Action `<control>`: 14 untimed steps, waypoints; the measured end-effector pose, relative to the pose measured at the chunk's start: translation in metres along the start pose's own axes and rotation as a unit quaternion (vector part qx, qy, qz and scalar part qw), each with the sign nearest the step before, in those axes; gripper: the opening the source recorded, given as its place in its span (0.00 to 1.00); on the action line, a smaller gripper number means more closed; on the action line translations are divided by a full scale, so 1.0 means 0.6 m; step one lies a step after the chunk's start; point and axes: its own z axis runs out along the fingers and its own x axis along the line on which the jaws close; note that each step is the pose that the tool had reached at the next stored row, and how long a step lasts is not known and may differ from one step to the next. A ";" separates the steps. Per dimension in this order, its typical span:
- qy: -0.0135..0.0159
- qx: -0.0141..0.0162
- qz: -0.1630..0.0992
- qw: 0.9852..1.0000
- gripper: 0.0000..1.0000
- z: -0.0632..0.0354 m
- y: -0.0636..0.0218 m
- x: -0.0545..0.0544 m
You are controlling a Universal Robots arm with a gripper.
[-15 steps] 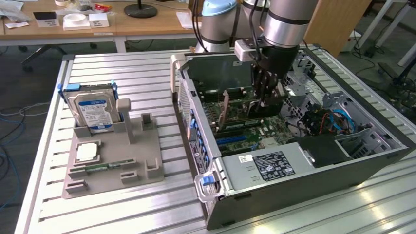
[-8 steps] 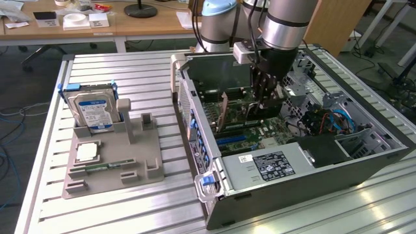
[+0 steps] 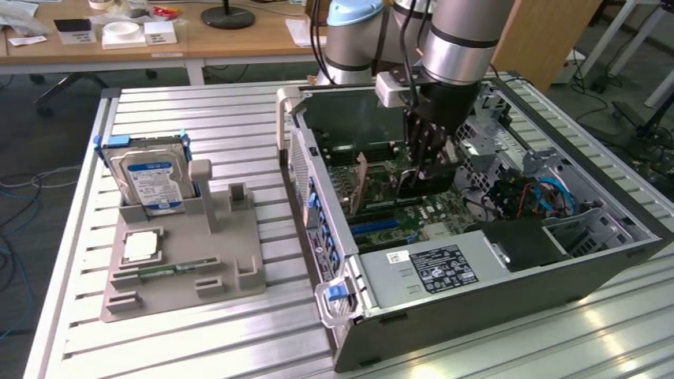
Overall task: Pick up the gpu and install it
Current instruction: 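Insert the gpu into the slot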
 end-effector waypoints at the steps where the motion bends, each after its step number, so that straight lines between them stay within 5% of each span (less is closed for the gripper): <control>1: 0.000 0.000 0.000 1.000 0.27 0.002 0.001 0.000; 14: 0.000 0.000 0.000 1.000 0.27 0.009 0.011 0.000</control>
